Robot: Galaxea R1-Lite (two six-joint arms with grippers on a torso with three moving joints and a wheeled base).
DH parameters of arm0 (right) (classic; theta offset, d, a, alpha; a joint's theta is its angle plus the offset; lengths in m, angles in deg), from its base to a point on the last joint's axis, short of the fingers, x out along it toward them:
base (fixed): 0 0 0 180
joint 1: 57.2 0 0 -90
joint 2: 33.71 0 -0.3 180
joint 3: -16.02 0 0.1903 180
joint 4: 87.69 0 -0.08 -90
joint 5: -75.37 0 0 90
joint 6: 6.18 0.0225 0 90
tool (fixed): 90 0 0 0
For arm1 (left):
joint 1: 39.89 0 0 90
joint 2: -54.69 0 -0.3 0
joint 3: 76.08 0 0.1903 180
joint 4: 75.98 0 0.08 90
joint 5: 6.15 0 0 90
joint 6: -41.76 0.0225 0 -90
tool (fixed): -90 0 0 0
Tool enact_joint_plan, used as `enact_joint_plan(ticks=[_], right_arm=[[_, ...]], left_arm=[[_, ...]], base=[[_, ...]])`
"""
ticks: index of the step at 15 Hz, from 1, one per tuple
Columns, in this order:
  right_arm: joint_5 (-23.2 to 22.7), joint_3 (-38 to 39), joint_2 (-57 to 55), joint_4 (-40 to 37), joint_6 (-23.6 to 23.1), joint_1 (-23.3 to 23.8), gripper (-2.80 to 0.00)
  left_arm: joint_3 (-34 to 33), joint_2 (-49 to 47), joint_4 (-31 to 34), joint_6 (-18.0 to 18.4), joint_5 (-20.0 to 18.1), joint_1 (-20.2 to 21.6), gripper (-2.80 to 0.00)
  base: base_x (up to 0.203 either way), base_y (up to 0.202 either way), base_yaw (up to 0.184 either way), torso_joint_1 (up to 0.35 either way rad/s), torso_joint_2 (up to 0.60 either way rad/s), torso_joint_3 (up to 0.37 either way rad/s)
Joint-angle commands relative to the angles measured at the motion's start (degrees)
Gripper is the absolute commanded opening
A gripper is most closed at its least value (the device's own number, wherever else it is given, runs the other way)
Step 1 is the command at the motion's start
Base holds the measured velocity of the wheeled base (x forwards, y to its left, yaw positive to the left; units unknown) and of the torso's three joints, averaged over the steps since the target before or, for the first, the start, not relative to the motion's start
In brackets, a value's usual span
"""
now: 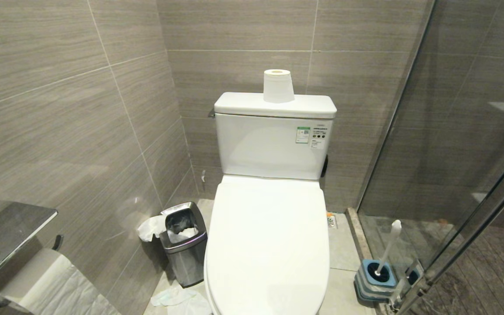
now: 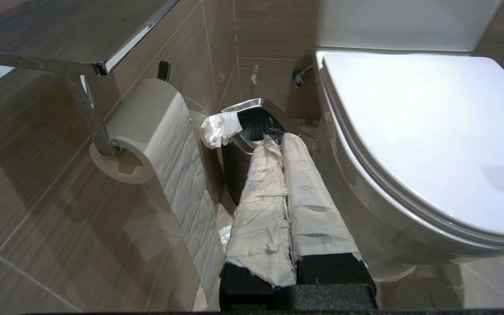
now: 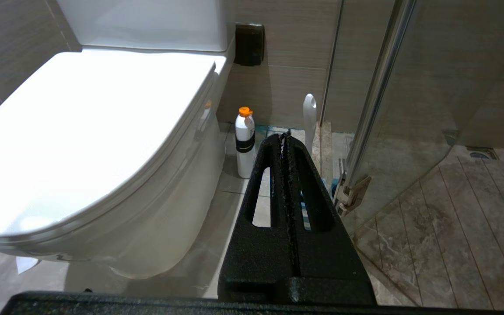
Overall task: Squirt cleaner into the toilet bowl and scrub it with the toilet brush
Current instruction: Use the left hand to lift the toilet lid slightly
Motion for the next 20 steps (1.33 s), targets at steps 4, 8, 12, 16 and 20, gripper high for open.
enact_joint_plan(ticks=[4, 8, 12, 16, 20], right_arm=[[0.01, 0.02, -0.02, -0.02, 0.02, -0.02, -2.80], [0.01, -0.05, -0.02, -0.02, 0.02, -0.02, -2.80], [0.01, 0.02, -0.02, -0.02, 0.02, -0.02, -2.80], [0.01, -0.07, -0.02, -0.02, 0.02, -0.02, -2.80], [0.01, -0.04, -0.02, -0.02, 0.02, -0.02, -2.80]], left_arm=[[-0.09, -0.08, 0.00, 0.01, 0.01, -0.09, -2.80], [-0.09, -0.08, 0.00, 0.01, 0.01, -0.07, -2.80], [-0.09, -0.08, 0.00, 0.01, 0.01, 0.00, -2.80], [-0.09, -0.08, 0.00, 0.01, 0.01, 0.00, -2.80], [-0.09, -0.08, 0.00, 0.01, 0.01, -0.09, -2.80]], base=[[0.000, 0.000, 0.000, 0.000, 0.00, 0.000], [0.000, 0.000, 0.000, 0.000, 0.00, 0.000], [0.000, 0.000, 0.000, 0.000, 0.00, 0.000], [0.000, 0.000, 0.000, 0.000, 0.00, 0.000], [0.000, 0.000, 0.000, 0.000, 0.00, 0.000]])
